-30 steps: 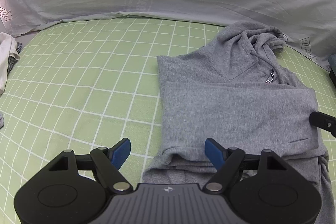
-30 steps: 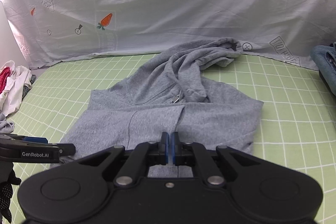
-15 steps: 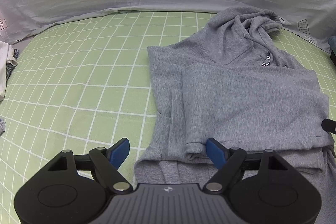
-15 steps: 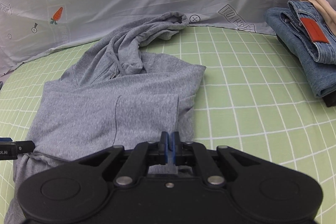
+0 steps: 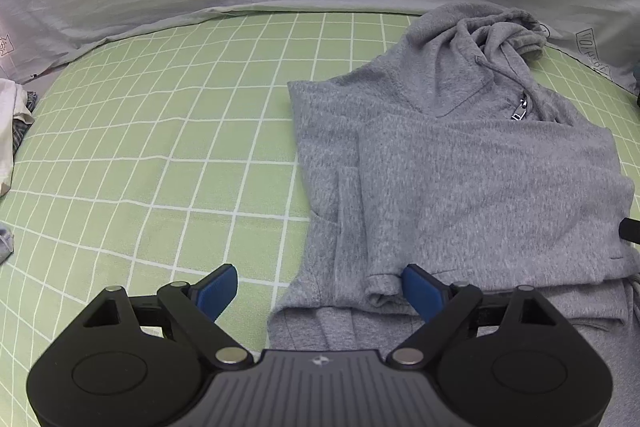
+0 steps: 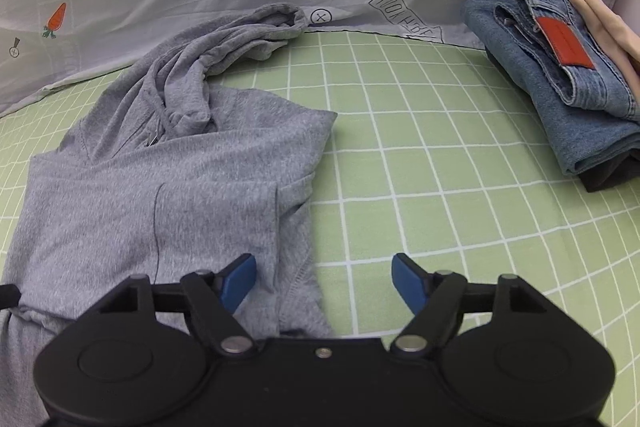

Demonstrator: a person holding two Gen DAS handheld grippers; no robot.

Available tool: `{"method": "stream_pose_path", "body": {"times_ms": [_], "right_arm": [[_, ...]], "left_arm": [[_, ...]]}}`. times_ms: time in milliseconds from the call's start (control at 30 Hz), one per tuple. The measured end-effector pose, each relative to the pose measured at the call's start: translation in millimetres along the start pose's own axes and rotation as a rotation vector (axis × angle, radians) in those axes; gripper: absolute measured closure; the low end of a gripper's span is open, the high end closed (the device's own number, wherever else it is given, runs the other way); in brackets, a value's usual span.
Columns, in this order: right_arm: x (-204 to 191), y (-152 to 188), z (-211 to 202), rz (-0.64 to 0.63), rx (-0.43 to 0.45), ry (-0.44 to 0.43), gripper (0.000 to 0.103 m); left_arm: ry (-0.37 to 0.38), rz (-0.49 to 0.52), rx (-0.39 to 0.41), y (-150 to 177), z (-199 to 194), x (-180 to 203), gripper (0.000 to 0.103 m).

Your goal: Fold clothes

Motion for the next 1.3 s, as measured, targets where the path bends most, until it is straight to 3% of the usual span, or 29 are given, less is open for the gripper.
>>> {"method": "stream_pose_path", "body": {"times_ms": [167,233,467,800,967,1200,1300], "right_arm": [[-2.9,-31.4,3.3,0.031,0.050,-0.011,0.007],[-11.1,-47.9,9.5,0.023,0.070,-0.020,0.005],[-43.9,-100.9,51.9,0.002,0.097,-0.066,0.005],[-95.1,-139.3,111.7,-0.010,0.064,-0.157,0.004],[-102.3,-140.9,136.0,-0.101,0.056,-0.067,0.004],[-43.5,-142.6,137.7,0.017,0.061,0.124,0.004],[-26.5,-141.6,139.1,0.051,0.050,0.149,0.004]], "left_arm": [[-0.010,-0.018,0.050,-26.4,-11.1,-12.0,0.013],[-0.002,-0.036,0.073,-41.4,-10.9,-16.6,0.013],[0.024,0.010,0.124,-109.2,24.5,-4.3,0.013],[0.100,0.052,0.180,-175.4,84.4,46.9,0.013],[0.133,0.052,0.159,-188.9,107.6,62.5,0.013],[0.138,0.061,0.147,-185.4,116.0,68.2,0.013],[0.155,0.043,0.157,-189.7,115.0,68.5,0.013]]}}
Point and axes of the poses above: each gripper's, at about its wrist camera, not at the fingertips, and z roughly the way its jaws point, x to its right, y to its underside, the point moved 5 cm from there along z, roughly the way its jaws point, and after that the axes turned 7 degrees about z, right-handed, at the moved point
